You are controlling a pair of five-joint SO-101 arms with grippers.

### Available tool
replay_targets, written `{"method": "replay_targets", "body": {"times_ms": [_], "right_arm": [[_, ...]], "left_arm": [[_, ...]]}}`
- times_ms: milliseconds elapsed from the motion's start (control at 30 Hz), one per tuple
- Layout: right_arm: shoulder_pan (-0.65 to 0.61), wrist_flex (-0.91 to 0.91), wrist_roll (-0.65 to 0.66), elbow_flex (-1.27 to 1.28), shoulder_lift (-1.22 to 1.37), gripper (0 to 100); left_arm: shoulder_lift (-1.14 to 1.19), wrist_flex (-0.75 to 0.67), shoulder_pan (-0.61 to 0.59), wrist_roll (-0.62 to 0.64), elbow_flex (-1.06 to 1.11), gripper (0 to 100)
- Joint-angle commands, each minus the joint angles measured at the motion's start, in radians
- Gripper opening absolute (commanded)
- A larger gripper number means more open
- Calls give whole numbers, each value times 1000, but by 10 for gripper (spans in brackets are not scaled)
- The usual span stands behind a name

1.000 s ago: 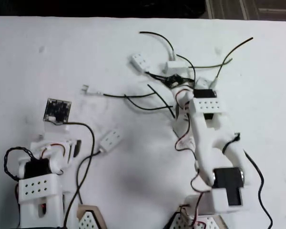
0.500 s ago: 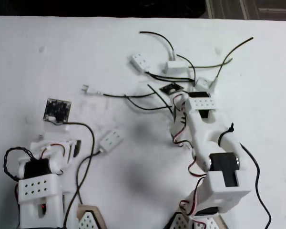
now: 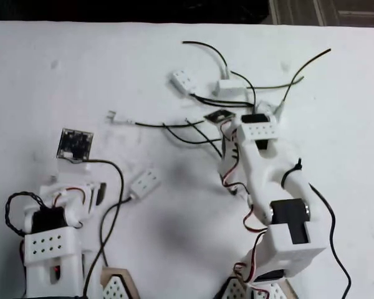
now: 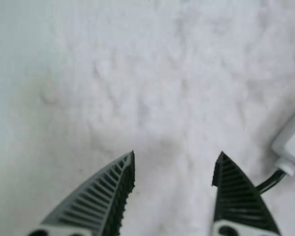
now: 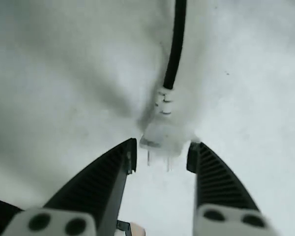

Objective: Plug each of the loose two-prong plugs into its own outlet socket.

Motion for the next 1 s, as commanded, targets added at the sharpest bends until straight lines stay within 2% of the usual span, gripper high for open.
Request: {"method": "replay_targets", "body": {"times_ms": [0,233,367,500,833,967], "right_arm": [[7,56,-21,-71,-5,194],[13,54,-18,-86,-2,194],[59,-16,-15,-83,1,194],[71,-24,29,-69,51,194],[-19,-24,-3,-57,147,193],[-48,-28,-43,-57,148,115]], "left_arm": [[-19,-21,-7,5,-3,260],[-19,-21,-7,5,-3,260],[-19,-21,-7,6,-3,260],[-19,-21,-7,6,-3,260],[-19,-21,-8,6,-3,260],[-19,-21,-8,6,-3,260]]}}
